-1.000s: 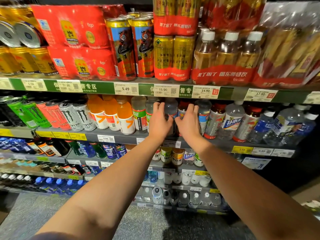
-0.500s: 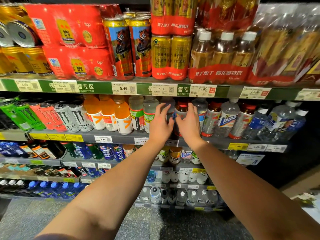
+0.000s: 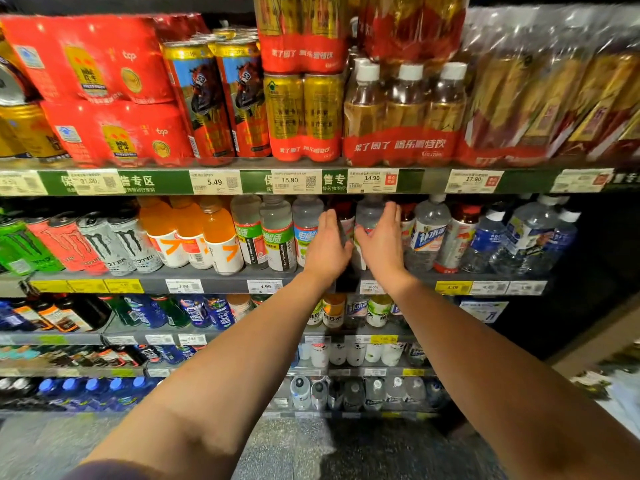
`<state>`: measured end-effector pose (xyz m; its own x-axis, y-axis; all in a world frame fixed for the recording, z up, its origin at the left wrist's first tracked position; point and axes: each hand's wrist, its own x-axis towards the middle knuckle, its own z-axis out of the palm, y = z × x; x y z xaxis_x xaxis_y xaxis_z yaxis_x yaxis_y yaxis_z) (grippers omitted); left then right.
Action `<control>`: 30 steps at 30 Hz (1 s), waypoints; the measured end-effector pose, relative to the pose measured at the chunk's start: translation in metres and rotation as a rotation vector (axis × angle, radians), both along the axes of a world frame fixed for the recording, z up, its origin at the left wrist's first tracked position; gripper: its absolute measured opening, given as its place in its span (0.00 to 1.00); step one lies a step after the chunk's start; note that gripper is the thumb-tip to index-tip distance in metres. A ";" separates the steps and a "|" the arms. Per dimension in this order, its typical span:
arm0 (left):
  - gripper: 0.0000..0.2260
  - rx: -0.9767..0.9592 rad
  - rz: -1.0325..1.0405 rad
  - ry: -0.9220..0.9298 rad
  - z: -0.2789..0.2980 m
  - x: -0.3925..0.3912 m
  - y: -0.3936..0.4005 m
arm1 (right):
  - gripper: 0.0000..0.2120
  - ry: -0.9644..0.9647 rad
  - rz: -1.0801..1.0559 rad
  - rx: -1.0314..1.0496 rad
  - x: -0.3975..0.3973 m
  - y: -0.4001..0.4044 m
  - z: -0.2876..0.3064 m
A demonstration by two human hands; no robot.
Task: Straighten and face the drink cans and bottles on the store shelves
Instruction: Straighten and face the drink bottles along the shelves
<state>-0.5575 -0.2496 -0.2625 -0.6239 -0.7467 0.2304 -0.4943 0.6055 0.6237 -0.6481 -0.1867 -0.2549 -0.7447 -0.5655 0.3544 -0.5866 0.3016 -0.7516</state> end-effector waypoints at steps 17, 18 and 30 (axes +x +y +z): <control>0.27 -0.099 0.124 0.015 -0.010 -0.002 0.018 | 0.31 -0.003 0.040 -0.025 -0.014 0.011 -0.013; 0.25 -0.094 0.112 0.019 -0.008 -0.005 0.018 | 0.32 -0.015 0.046 -0.015 -0.016 0.011 -0.013; 0.22 -0.077 0.159 0.046 -0.002 -0.014 0.012 | 0.32 -0.052 0.107 -0.041 -0.028 0.011 -0.019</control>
<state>-0.5712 -0.2377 -0.2647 -0.4868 -0.8144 0.3159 -0.5597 0.5684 0.6030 -0.6757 -0.1756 -0.2740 -0.6985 -0.6290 0.3412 -0.5739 0.2077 -0.7921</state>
